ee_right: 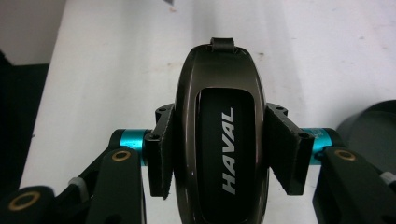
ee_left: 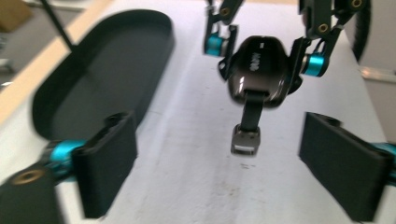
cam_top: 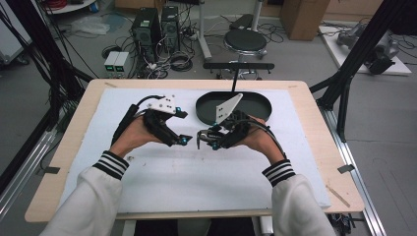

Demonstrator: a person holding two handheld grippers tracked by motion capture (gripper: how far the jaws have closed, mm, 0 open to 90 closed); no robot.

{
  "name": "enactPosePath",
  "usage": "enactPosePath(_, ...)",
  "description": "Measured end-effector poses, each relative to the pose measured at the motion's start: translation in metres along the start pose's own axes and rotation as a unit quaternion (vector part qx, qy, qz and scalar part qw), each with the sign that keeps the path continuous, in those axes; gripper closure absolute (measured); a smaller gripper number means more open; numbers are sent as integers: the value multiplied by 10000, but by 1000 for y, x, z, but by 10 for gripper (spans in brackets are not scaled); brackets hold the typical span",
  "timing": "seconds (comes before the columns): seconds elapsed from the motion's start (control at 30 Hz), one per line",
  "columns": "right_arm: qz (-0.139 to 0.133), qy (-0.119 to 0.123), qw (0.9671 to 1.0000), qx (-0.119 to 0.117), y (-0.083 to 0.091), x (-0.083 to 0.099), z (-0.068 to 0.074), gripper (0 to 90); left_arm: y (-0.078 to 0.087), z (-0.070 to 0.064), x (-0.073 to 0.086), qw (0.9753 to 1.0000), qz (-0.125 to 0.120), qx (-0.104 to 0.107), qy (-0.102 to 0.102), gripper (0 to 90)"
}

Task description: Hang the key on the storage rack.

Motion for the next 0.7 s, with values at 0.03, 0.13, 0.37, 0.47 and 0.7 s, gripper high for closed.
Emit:
enactPosePath(0.03, -42, -77, 10000, 43, 2, 0, -1, 483, 4, 4, 3, 9996, -81, -256, 63, 18)
enactPosePath(0.13, -252, -243, 9993, 145, 9, 1, -7, 483, 17, 11, 11, 9975, -426, -514, 251, 17)
enactPosePath(0.37, -635, -858, 9932, 462, 29, 8, -20, 482, 50, 14, 42, 9861, -958, -1068, 832, 19)
enactPosePath(0.47, -805, -1116, 9890, 540, 35, 10, -25, 482, 58, 13, 51, 9801, -1216, -1210, 1000, 19)
enactPosePath(0.7, -1276, -1931, 9657, 1178, 60, 30, -43, 482, 79, 1, 97, 9633, -1620, -1689, 1312, 19)
Point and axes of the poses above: each handheld gripper's, and its own axes: y roughly backward along the jaws, x roughly out of its underside, z roughly to its left, the point moved 8 cm from there along -y, roughly forward along the jaws, and after that the axes turned 10 degrees about z, right-handed, at the moved point
